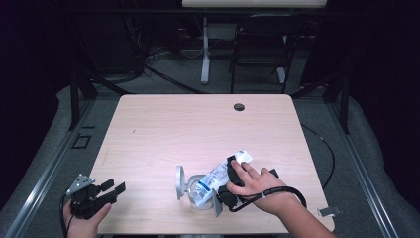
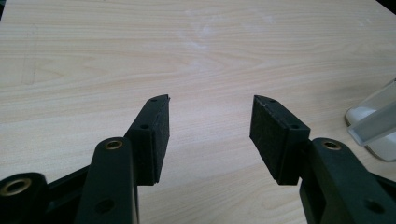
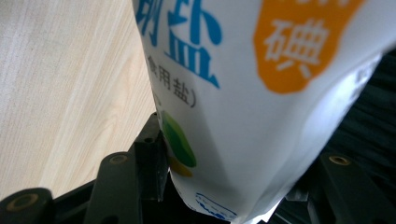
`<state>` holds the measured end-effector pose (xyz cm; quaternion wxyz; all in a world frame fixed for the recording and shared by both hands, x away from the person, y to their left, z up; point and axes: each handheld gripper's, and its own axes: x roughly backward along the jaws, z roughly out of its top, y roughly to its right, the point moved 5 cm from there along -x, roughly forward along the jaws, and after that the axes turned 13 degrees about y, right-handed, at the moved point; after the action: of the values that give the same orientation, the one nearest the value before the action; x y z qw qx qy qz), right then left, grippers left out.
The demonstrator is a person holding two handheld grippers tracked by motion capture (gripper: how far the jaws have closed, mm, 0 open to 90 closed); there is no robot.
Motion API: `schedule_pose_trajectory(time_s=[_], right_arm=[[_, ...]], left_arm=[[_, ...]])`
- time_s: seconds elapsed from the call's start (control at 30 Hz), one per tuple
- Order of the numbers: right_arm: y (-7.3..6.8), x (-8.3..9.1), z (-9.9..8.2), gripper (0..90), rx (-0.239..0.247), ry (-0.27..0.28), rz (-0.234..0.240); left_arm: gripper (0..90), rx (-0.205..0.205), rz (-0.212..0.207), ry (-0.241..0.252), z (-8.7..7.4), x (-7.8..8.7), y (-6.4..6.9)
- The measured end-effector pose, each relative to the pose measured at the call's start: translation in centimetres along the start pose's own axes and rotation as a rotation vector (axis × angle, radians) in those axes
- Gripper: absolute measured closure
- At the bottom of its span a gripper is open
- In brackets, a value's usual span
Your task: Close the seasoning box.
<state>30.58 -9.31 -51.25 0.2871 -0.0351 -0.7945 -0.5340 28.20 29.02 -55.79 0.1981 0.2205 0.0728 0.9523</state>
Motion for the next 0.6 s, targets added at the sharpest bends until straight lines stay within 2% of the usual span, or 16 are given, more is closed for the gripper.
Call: schedule_pose_trajectory(time_s=[0.6], right_arm=[[0.18,0.07,0.01,46.9,0.015,-0.002,0.005]], left_arm=[[47.9,0.002,0.002,0.007,0.00,-0.05,-0.01]])
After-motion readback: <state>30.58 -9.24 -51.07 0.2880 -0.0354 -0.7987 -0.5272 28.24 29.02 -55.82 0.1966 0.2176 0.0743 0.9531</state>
